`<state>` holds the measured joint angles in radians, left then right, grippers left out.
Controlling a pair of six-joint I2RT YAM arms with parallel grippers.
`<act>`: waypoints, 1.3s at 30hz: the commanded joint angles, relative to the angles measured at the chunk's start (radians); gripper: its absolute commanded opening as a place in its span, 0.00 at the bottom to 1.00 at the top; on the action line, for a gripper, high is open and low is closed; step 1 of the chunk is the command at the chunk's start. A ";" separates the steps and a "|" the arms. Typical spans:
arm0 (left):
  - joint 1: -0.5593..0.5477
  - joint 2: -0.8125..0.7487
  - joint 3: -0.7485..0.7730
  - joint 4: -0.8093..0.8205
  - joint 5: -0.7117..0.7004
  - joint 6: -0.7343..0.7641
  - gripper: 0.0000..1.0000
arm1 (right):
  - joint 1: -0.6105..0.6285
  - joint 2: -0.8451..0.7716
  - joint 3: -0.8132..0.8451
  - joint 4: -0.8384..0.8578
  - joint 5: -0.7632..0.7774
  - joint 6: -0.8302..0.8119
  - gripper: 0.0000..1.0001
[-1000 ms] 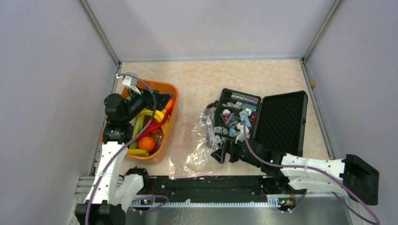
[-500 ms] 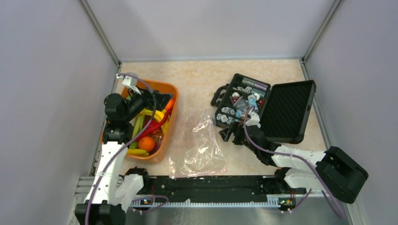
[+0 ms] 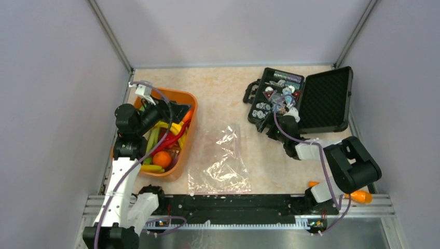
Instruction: Place the food in the zip-top bag and seal the zipper
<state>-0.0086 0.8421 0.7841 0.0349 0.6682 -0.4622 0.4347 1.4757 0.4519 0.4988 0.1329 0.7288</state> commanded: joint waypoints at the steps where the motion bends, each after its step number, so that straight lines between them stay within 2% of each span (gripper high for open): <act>1: -0.004 -0.041 0.026 0.008 0.009 0.014 0.99 | -0.161 0.074 0.059 0.025 -0.020 -0.051 0.99; 5: -0.004 -0.043 0.028 -0.013 -0.004 0.033 0.99 | -0.240 0.075 0.092 -0.003 -0.101 -0.093 0.99; 8: -0.004 -0.043 0.028 -0.025 -0.017 0.045 0.99 | -0.240 0.018 0.082 -0.005 -0.257 -0.142 0.97; 13: -0.004 -0.018 0.026 -0.074 -0.071 0.078 0.99 | -0.193 -0.133 -0.016 0.014 -0.465 -0.099 0.93; 20: -0.015 0.081 0.080 -0.230 -0.058 0.146 0.99 | 0.051 -0.274 -0.096 -0.094 -0.474 -0.080 0.93; 26: -0.031 0.076 0.058 -0.239 -0.052 0.151 0.99 | 0.155 -0.275 -0.145 -0.128 -0.560 -0.119 0.92; 33: -0.033 0.070 0.062 -0.228 -0.032 0.132 0.99 | 0.176 -0.239 -0.121 -0.101 -0.554 -0.128 0.84; 39: -0.034 0.066 0.063 -0.220 -0.035 0.122 0.99 | 0.176 -0.091 -0.001 -0.074 -0.519 -0.112 0.75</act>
<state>-0.0387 0.9291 0.8215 -0.2180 0.6167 -0.3382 0.6003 1.3014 0.3450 0.3561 -0.4114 0.6205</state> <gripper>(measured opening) 0.986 0.774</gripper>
